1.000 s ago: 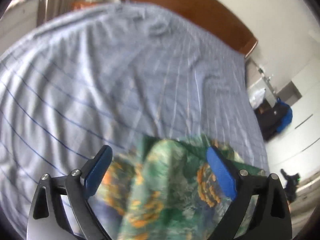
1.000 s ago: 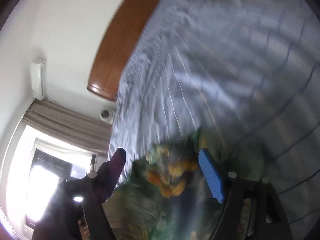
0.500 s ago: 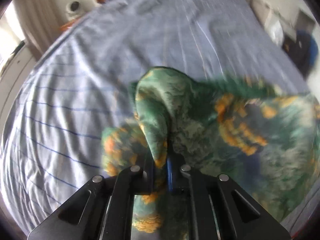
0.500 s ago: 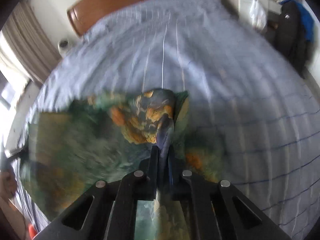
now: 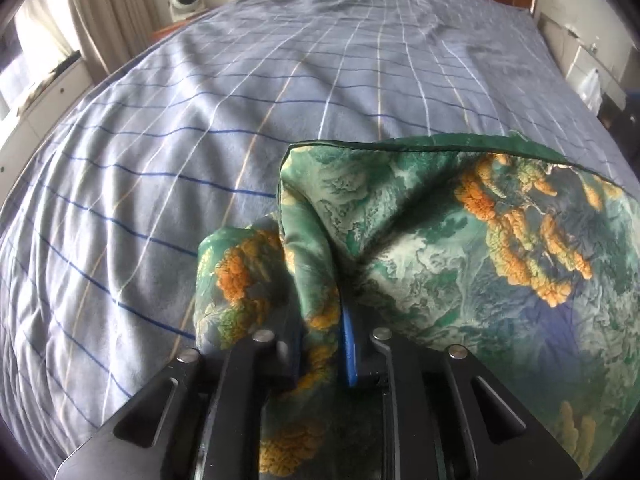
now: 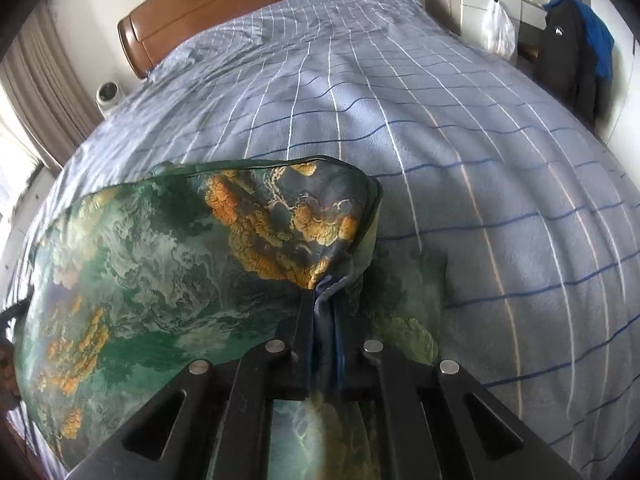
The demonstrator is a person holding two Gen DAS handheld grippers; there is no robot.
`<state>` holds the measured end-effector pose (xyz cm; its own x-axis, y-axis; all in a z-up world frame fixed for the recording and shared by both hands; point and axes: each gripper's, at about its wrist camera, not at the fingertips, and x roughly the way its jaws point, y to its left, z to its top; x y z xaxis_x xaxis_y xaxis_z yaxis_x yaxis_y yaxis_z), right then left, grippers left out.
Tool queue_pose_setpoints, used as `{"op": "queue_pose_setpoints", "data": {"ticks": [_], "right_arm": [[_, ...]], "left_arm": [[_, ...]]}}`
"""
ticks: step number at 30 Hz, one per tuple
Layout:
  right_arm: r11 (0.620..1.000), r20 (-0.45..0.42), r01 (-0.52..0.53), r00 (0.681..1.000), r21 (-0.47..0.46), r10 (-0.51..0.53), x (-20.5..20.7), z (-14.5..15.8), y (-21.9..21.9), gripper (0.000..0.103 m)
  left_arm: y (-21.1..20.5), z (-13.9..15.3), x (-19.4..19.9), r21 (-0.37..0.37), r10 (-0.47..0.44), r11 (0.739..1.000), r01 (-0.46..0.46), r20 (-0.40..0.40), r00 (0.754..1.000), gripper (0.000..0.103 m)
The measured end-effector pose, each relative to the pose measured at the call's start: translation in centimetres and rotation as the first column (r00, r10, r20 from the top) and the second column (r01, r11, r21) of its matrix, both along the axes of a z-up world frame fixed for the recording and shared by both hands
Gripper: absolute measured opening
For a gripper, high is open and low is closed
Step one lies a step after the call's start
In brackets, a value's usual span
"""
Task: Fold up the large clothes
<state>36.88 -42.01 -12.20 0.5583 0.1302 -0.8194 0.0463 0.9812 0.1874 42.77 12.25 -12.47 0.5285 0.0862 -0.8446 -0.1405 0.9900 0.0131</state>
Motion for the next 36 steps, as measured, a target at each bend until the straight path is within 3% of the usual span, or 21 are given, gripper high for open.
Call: {"op": "queue_pose_setpoints", "data": {"ticks": [1,2,3,4,5,6,8,11,14,17,21,27,30,32,35,36], "right_arm": [[1.000,0.001,0.002,1.000,0.012,-0.002,0.0,0.1,-0.2,0.009],[0.999,0.006,0.001,1.000,0.032,-0.001,-0.3,0.3,-0.5,0.015],[0.999,0.016,0.000,1.000,0.054,0.000,-0.5,0.8,-0.7,0.026],[0.997,0.032,0.008,0.999,0.074,-0.011,-1.1,1.8,-1.3,0.035],[0.995,0.050,0.013,0.999,0.098,-0.018,-1.1,2.6,-1.5,0.057],[0.992,0.082,0.012,0.996,0.127,-0.023,-1.4,3.6,-1.7,0.066],[0.991,0.158,0.003,0.987,0.135,-0.025,-3.8,5.8,-2.3,0.068],[0.996,0.195,-0.047,0.980,0.079,0.031,-7.8,7.5,-1.6,0.070],[0.993,0.197,-0.095,0.977,0.065,0.080,-10.9,7.3,-0.3,0.070],[0.989,0.185,-0.083,0.981,0.121,0.060,-13.1,6.2,0.2,0.070],[0.978,0.183,-0.065,0.983,0.196,0.028,-15.2,4.9,0.4,0.070],[0.976,0.200,-0.070,0.979,0.208,0.027,-18.3,3.6,0.4,0.070],[0.978,0.206,-0.083,0.978,0.193,0.042,-18.9,2.9,0.7,0.070],[0.976,0.200,-0.088,0.979,0.201,0.047,-18.8,2.7,0.4,0.070],[0.964,0.194,-0.071,0.981,0.256,0.020,-18.4,2.7,-1.0,0.070],[0.958,0.196,-0.062,0.981,0.280,0.006,-18.3,2.8,-1.5,0.074]], "left_arm": [[0.0,0.6,-0.4,0.003,0.000,1.000,0.000,0.003,1.000,0.024],[-0.2,1.1,-0.4,0.006,0.002,1.000,-0.002,0.002,1.000,0.034],[0.0,2.3,-1.2,0.005,0.002,1.000,-0.002,0.007,1.000,0.053],[0.2,3.3,-1.5,0.004,0.001,1.000,-0.001,0.025,1.000,0.064],[0.2,4.9,-3.1,0.011,-0.010,1.000,0.010,0.069,0.998,0.078],[-0.2,6.1,-4.4,0.023,-0.031,0.999,0.028,0.111,0.993,0.082],[-1.6,7.9,-6.9,0.038,-0.096,0.995,0.091,0.157,0.983,0.088],[-6.2,9.5,-10.5,0.065,-0.245,0.969,0.237,0.201,0.948,0.092],[-13.3,9.2,-12.0,0.149,-0.409,0.911,0.385,0.204,0.889,0.095],[-17.9,7.1,-11.0,0.205,-0.466,0.878,0.432,0.160,0.870,0.095],[-21.3,2.4,-6.8,0.259,-0.426,0.878,0.402,0.042,0.904,0.095],[-21.3,3.9,2.6,0.158,-0.301,0.942,0.295,0.013,0.954,0.098],[-21.7,3.5,5.5,0.176,-0.253,0.953,0.248,0.005,0.967,0.097],[-21.5,3.4,5.9,0.171,-0.235,0.958,0.231,0.004,0.972,0.095],[-20.8,4.2,3.6,0.118,-0.254,0.962,0.248,0.041,0.966,0.093],[-20.8,4.7,1.4,0.108,-0.279,0.956,0.271,0.061,0.958,0.093]]}}
